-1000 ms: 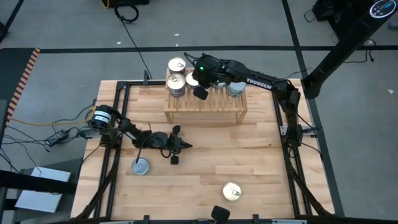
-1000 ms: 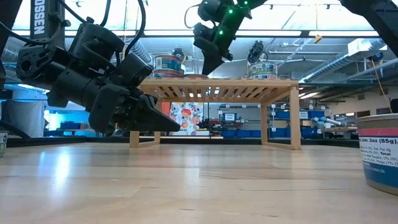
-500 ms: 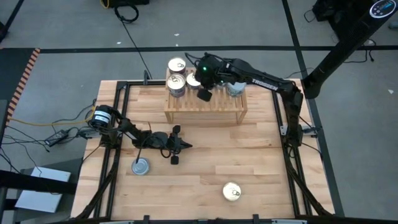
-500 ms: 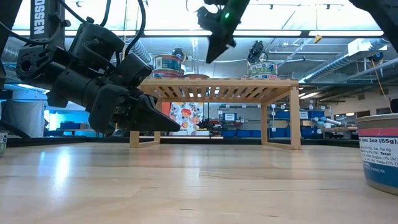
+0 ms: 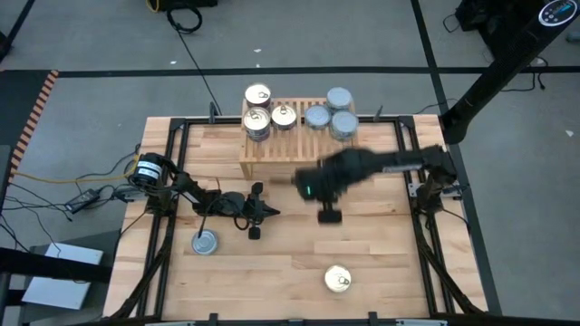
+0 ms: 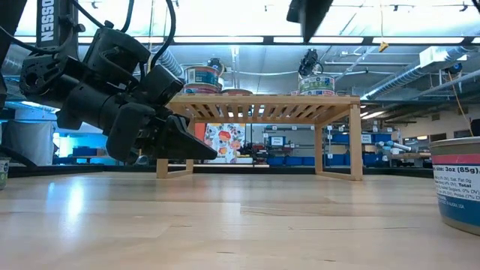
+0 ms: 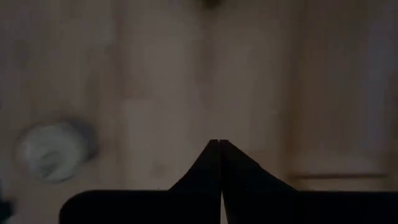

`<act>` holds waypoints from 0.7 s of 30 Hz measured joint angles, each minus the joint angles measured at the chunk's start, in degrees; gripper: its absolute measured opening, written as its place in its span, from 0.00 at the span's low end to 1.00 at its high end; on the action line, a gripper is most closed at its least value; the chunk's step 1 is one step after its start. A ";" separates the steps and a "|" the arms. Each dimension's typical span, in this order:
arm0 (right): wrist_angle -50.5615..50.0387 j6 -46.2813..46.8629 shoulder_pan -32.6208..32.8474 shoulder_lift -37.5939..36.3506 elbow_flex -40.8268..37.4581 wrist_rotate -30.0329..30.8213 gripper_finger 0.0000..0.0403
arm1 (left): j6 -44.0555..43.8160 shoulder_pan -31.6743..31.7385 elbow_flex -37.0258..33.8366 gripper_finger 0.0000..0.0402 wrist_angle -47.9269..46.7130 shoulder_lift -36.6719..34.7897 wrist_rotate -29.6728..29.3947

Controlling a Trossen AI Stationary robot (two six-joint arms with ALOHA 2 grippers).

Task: Stack canned seafood by type on shelf
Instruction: Stack the blue pink tuna can on top of the blue pink tuna can on the shelf

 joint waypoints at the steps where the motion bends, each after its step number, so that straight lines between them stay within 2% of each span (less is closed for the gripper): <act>1: 0.66 1.14 2.08 0.00 -1.38 -1.20 0.01 | -0.43 0.00 0.00 0.00 -0.01 0.00 0.01; 10: 17.13 13.31 16.68 0.00 -17.45 -10.04 0.01 | -0.75 -0.02 0.00 0.00 -0.10 0.00 0.02; 15: 30.11 20.38 20.66 0.00 -27.64 -17.46 0.01 | -0.77 -0.03 0.00 0.00 -0.09 0.00 0.02; 21: 41.01 24.04 22.72 0.00 -35.94 -20.24 0.01 | -0.97 -0.02 0.00 0.00 0.49 0.00 0.02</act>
